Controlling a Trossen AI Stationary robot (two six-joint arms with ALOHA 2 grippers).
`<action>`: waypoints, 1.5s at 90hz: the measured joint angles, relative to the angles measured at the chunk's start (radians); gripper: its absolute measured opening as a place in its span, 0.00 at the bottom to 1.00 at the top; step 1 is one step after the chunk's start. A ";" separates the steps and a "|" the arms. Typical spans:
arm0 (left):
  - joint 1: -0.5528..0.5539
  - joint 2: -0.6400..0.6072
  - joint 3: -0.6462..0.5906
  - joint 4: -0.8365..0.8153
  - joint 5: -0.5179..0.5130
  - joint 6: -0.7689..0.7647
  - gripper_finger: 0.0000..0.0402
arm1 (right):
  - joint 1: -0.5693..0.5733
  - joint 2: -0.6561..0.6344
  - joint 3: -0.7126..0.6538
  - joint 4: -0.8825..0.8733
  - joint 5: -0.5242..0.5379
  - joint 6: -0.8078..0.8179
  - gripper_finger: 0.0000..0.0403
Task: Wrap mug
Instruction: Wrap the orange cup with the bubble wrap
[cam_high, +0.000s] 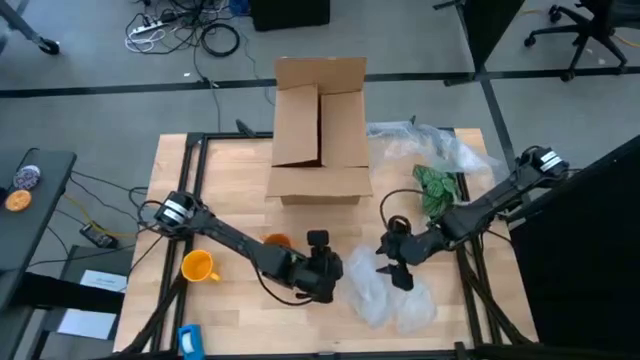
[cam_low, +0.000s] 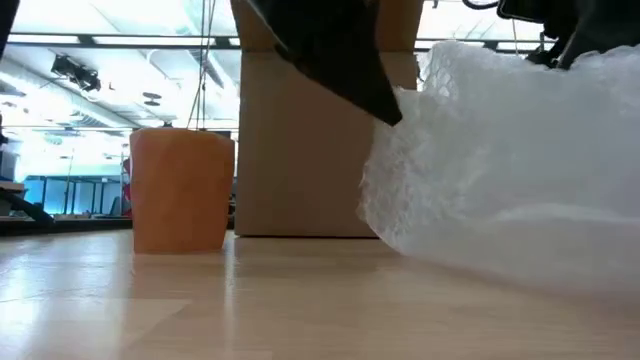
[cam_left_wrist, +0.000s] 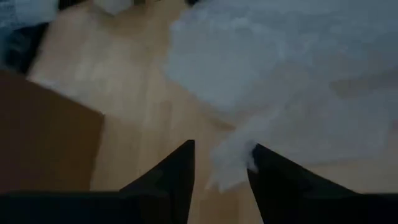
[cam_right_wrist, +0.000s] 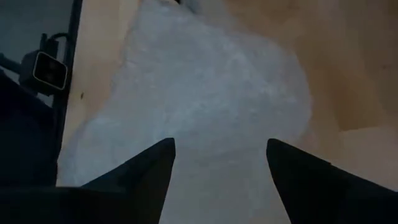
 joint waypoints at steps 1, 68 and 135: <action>0.000 0.000 0.000 0.001 0.003 0.001 0.31 | 0.002 0.002 0.000 0.002 0.000 0.000 0.58; -0.044 -0.003 0.572 -0.671 -0.248 0.167 0.00 | 0.158 -0.017 0.097 0.180 0.075 -0.141 0.56; -0.159 -0.068 0.852 -0.791 -0.508 0.228 0.00 | 0.137 0.420 0.082 0.049 -0.021 0.228 0.51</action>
